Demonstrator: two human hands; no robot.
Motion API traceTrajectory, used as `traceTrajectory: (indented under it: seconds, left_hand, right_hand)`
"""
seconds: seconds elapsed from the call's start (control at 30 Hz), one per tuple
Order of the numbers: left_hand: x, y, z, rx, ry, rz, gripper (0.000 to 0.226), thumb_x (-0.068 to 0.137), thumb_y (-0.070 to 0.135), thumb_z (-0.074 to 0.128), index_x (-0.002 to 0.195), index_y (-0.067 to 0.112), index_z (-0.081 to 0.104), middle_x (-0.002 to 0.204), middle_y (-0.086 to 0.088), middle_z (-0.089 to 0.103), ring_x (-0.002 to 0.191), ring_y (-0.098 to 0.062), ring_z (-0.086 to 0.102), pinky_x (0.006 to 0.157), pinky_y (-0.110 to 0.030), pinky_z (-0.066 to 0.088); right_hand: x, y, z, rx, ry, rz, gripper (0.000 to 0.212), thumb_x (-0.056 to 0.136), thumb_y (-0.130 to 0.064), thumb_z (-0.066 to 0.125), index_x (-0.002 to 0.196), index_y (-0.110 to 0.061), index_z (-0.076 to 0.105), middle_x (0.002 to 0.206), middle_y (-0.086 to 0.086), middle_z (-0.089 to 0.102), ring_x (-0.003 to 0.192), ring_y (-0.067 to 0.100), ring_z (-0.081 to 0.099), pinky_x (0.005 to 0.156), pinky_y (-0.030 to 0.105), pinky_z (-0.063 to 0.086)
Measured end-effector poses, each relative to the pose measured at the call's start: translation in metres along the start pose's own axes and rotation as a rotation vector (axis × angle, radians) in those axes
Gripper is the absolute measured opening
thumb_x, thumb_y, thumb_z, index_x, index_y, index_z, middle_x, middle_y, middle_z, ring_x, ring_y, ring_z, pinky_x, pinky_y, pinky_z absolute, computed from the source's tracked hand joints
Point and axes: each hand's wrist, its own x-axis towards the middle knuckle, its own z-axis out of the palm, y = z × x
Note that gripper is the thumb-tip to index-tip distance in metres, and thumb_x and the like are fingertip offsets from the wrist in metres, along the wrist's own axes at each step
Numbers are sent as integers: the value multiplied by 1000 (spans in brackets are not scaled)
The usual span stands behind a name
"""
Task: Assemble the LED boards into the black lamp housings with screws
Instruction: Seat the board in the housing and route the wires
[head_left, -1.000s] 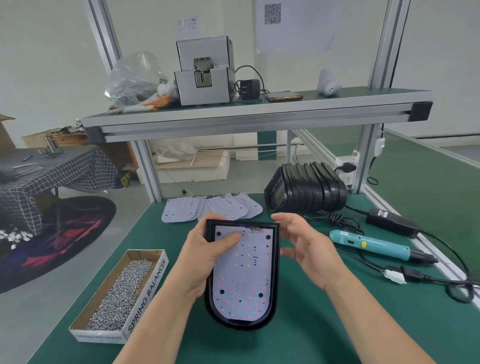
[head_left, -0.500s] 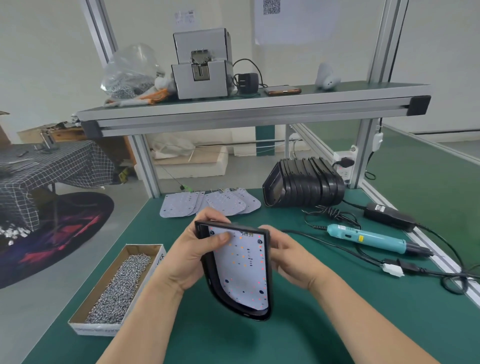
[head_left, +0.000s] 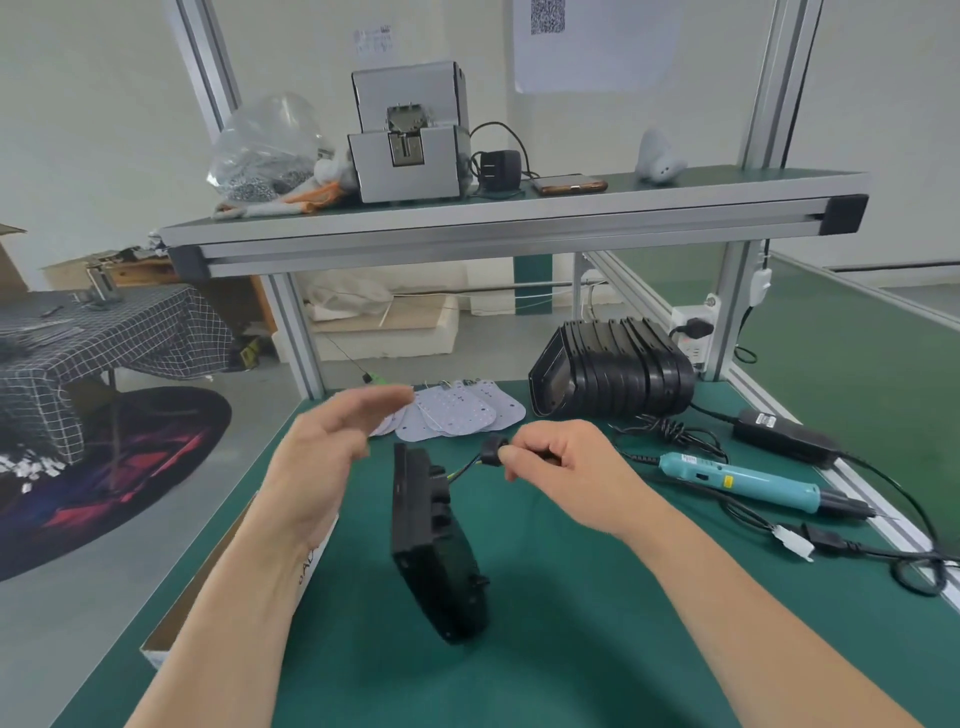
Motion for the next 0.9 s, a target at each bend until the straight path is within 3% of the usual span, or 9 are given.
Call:
traceTrajectory:
  seconds: [0.07, 0.13, 0.3, 0.4, 0.53, 0.6, 0.7, 0.77, 0.9]
  left_hand:
    - [-2, 26, 15, 306, -225, 175, 44, 97, 1, 51, 127, 29, 66, 119, 17, 71, 117, 7, 59, 101, -13, 43]
    - [0, 35, 35, 624, -494, 280, 33, 95, 18, 60, 128, 27, 59, 114, 13, 67, 105, 4, 57, 92, -14, 43]
    - [10, 30, 51, 1058, -483, 312, 11, 104, 30, 48, 105, 21, 53, 98, 0, 54, 94, -20, 51, 90, -38, 41]
    - [9, 18, 49, 1031, -389, 374, 21, 105, 32, 40, 93, 17, 48, 96, 1, 51, 91, -23, 47, 89, -40, 39]
    - [13, 6, 38, 1074, -394, 201, 21, 103, 47, 31, 99, 31, 44, 147, -1, 38, 140, -25, 28, 115, -47, 22]
    - [14, 2, 31, 1043, -406, 118, 13, 103, 50, 31, 99, 41, 40, 155, -3, 32, 148, -28, 22, 118, -53, 21]
    - [12, 0, 26, 861, -412, 104, 13, 104, 48, 40, 101, 36, 45, 115, 3, 58, 112, -17, 54, 98, -47, 43]
    - [10, 0, 25, 810, -390, 94, 15, 102, 49, 44, 103, 35, 50, 100, 1, 57, 96, -11, 53, 87, -36, 44]
    - [10, 4, 29, 811, -232, 89, 14, 94, 52, 57, 106, 45, 58, 97, 3, 47, 88, -5, 49, 70, -17, 33]
  right_hand:
    - [4, -12, 1, -101, -38, -41, 28, 99, -25, 61, 74, -14, 68, 55, -3, 46, 50, 9, 34, 50, 23, 30]
    - [8, -23, 2, -198, -69, -91, 24, 99, -23, 61, 78, -15, 68, 61, 3, 54, 54, 13, 41, 54, 28, 35]
    - [9, -33, -11, -255, -116, -125, 21, 103, -17, 55, 88, -6, 66, 76, 6, 59, 74, 23, 51, 71, 41, 43]
    - [6, -37, -7, -357, 16, -178, 29, 101, -19, 54, 75, -8, 54, 67, -4, 49, 71, 23, 47, 69, 47, 44]
    - [0, -43, -2, -349, 208, -203, 27, 100, -18, 54, 75, -8, 55, 67, -5, 49, 69, 22, 47, 67, 49, 45]
    - [-2, -44, -4, -320, 256, -205, 26, 101, -17, 54, 77, -6, 57, 68, -1, 52, 68, 24, 48, 67, 49, 46]
    - [-3, -47, -4, -292, 281, -209, 24, 101, -15, 54, 78, -7, 60, 70, -4, 53, 70, 23, 50, 67, 46, 46]
    - [-4, -45, -3, -255, 272, -178, 25, 101, -14, 55, 78, -7, 61, 69, -6, 54, 70, 16, 50, 67, 39, 43]
    - [-5, -41, -13, -236, 210, -74, 24, 103, -17, 53, 84, -10, 65, 76, -10, 56, 74, 8, 50, 71, 31, 41]
